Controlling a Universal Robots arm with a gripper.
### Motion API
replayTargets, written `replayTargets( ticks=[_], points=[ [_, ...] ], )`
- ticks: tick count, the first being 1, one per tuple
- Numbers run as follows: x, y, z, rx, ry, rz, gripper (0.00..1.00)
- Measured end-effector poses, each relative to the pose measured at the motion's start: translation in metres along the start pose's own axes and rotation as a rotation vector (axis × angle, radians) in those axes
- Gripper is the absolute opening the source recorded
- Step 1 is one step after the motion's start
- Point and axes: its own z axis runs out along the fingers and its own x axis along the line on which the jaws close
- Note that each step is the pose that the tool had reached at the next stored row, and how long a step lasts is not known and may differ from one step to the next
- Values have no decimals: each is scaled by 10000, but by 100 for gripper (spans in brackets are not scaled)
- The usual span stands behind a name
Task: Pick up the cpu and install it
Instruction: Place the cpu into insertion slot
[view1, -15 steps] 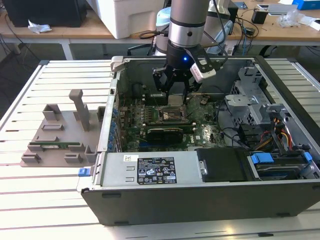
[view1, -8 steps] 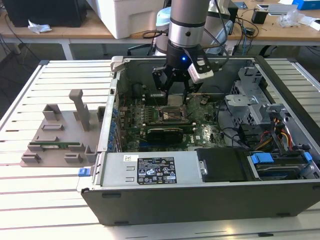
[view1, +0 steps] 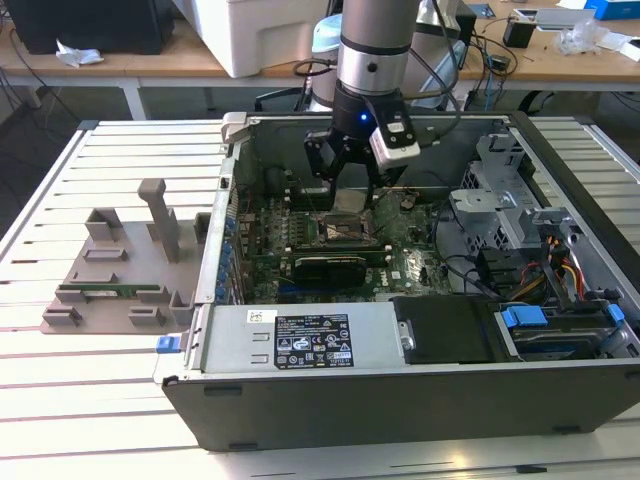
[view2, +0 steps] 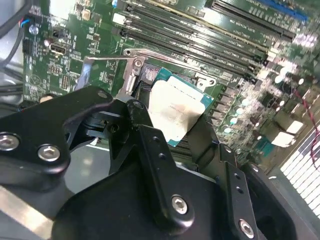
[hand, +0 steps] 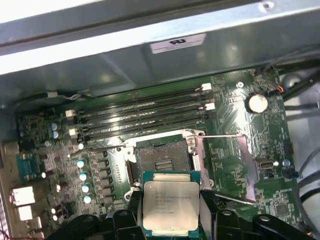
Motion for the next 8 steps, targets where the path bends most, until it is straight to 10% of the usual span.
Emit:
replayTargets(
  ticks=[8],
  points=[
    [0,0,1,-50,23,1265,54]
  ],
)
